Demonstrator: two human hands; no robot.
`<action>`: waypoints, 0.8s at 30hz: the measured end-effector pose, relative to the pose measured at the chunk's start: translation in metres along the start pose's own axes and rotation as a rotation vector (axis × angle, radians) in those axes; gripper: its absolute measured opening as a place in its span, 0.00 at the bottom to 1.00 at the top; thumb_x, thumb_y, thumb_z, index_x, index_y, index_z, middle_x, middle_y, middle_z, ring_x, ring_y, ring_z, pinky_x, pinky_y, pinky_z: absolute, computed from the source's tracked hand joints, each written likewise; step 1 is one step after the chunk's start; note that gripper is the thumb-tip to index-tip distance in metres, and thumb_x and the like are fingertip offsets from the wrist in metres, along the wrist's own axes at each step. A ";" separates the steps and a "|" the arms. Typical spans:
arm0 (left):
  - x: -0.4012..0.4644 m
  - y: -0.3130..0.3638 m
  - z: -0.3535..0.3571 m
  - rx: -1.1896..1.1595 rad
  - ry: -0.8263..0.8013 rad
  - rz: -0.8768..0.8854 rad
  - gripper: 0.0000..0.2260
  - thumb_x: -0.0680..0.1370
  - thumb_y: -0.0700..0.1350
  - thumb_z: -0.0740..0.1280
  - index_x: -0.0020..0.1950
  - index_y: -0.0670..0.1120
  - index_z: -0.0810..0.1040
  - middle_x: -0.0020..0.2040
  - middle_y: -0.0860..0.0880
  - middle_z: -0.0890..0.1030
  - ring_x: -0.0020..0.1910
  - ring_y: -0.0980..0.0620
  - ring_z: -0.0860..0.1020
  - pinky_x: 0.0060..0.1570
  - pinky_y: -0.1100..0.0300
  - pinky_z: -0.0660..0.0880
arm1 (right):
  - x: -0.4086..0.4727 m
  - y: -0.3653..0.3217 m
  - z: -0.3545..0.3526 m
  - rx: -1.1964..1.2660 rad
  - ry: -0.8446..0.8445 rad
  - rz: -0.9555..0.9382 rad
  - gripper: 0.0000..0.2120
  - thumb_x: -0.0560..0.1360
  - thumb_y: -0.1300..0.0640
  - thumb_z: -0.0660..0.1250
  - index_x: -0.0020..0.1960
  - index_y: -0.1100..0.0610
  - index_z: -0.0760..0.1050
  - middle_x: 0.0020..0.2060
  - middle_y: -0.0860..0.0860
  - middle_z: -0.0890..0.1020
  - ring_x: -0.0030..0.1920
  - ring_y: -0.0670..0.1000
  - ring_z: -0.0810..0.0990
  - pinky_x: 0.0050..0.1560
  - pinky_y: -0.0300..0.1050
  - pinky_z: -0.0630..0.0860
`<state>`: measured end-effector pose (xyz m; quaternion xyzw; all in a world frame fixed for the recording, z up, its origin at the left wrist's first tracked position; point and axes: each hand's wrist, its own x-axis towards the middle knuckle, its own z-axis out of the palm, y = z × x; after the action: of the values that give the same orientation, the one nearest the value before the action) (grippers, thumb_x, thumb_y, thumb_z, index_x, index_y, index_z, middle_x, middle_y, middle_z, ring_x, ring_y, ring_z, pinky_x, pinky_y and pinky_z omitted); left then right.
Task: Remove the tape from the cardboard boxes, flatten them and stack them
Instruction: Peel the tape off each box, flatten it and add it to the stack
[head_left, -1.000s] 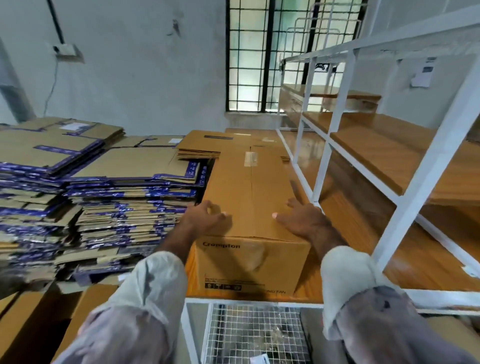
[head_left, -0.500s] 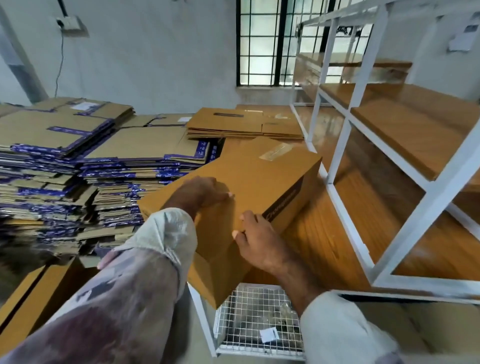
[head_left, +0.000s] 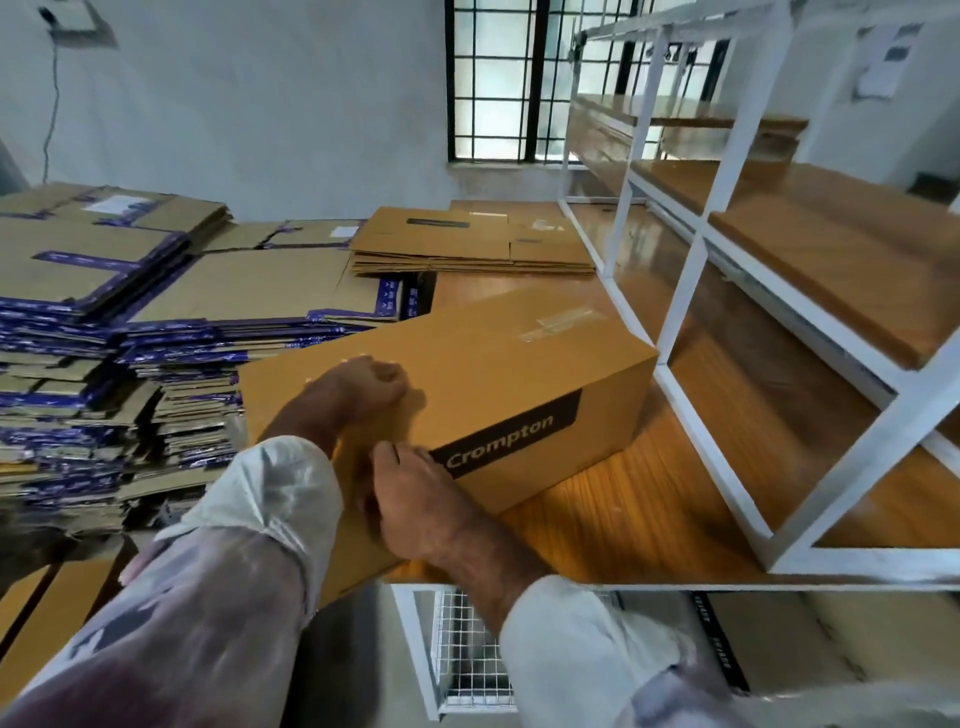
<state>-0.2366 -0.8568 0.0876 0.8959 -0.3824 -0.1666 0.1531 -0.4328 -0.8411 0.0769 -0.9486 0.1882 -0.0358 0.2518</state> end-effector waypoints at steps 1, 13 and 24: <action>-0.001 -0.004 -0.001 0.019 -0.001 0.008 0.29 0.78 0.65 0.61 0.77 0.57 0.68 0.79 0.45 0.65 0.74 0.39 0.66 0.71 0.39 0.65 | 0.004 -0.001 0.000 0.017 -0.011 -0.007 0.18 0.79 0.58 0.67 0.67 0.57 0.67 0.64 0.58 0.74 0.66 0.59 0.72 0.67 0.60 0.74; -0.067 0.037 0.025 0.129 0.135 0.408 0.37 0.72 0.72 0.67 0.76 0.55 0.68 0.75 0.49 0.68 0.73 0.46 0.65 0.71 0.40 0.62 | 0.044 0.085 -0.114 0.111 0.364 0.175 0.05 0.80 0.53 0.67 0.53 0.49 0.81 0.50 0.45 0.83 0.51 0.47 0.81 0.45 0.42 0.75; -0.062 0.016 0.002 0.509 0.003 0.102 0.40 0.74 0.58 0.74 0.81 0.61 0.56 0.81 0.54 0.59 0.78 0.45 0.61 0.71 0.26 0.55 | 0.135 0.132 -0.133 -0.136 0.120 0.059 0.17 0.78 0.48 0.71 0.66 0.51 0.77 0.67 0.53 0.74 0.61 0.53 0.74 0.53 0.46 0.68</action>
<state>-0.2881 -0.8222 0.1041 0.8853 -0.4565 -0.0557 -0.0687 -0.3741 -1.0596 0.1243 -0.9538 0.2327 -0.0721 0.1759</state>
